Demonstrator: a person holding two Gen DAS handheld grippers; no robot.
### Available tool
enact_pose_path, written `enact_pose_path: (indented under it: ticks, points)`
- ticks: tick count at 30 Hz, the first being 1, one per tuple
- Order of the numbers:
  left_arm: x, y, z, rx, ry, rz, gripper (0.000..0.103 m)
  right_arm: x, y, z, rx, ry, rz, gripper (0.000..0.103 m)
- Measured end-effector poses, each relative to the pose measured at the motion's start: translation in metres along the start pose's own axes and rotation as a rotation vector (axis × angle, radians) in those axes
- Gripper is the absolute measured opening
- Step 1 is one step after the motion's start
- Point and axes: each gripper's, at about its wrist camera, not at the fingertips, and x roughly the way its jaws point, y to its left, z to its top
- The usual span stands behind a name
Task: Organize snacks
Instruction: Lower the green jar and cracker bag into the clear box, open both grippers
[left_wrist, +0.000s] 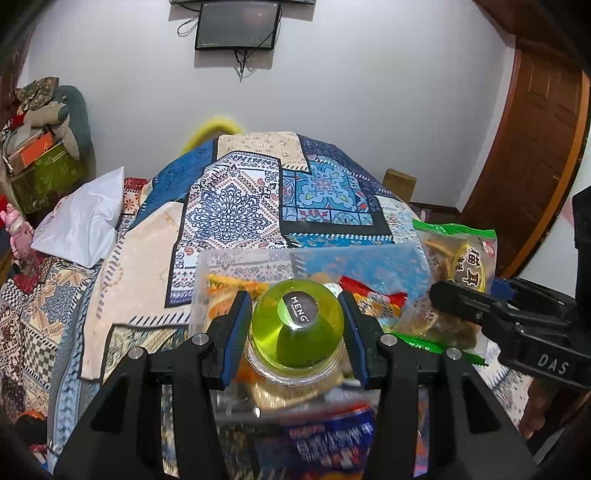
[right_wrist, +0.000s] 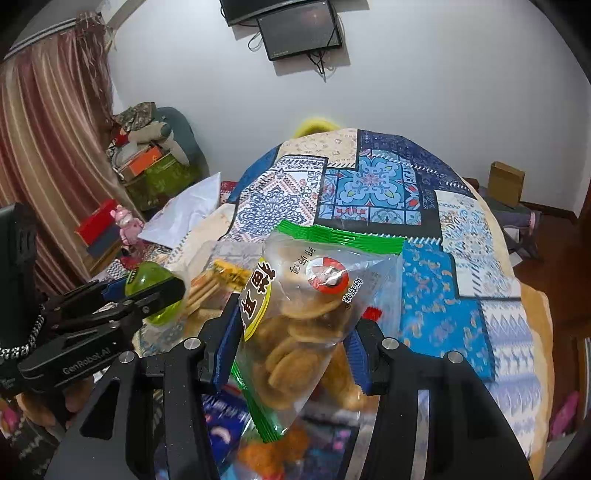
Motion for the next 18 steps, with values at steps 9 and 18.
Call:
enact_pose_path:
  ticks: [9, 18]
  points:
    - [0.058, -0.002, 0.009, 0.027, 0.062, 0.029, 0.047, 0.041, -0.011, 0.007, 0.016, 0.055, 0.002, 0.047]
    - [0.077, -0.006, 0.004, 0.032, 0.09, 0.063, 0.051, 0.049, -0.022, 0.006, 0.064, 0.075, 0.015, 0.052]
